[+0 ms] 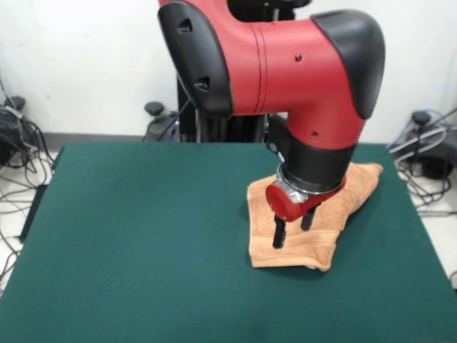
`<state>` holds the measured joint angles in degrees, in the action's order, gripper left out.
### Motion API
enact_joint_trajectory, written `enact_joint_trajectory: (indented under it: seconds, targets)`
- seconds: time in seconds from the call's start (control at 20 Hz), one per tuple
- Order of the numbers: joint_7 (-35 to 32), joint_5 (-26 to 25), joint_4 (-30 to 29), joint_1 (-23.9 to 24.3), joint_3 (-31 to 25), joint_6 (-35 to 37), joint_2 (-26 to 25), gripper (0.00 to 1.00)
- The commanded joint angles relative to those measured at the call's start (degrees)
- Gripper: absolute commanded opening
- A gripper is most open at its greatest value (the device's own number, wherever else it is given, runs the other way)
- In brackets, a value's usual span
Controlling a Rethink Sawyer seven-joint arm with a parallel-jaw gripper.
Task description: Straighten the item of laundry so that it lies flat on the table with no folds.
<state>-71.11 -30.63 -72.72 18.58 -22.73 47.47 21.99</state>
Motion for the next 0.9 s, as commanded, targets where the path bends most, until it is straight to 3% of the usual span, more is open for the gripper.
enact_joint_trajectory:
  seconds: [0.05, 0.5, 0.9]
  targets:
    - [11.3, -3.3, 1.4, 1.5, -4.0, -0.2, -2.4, 1.00]
    - [10.2, -5.4, 1.7, 1.4, -3.5, -3.5, -4.1, 1.00]
    - [9.4, -4.5, 4.5, -0.4, -3.2, -0.4, -4.9, 1.00]
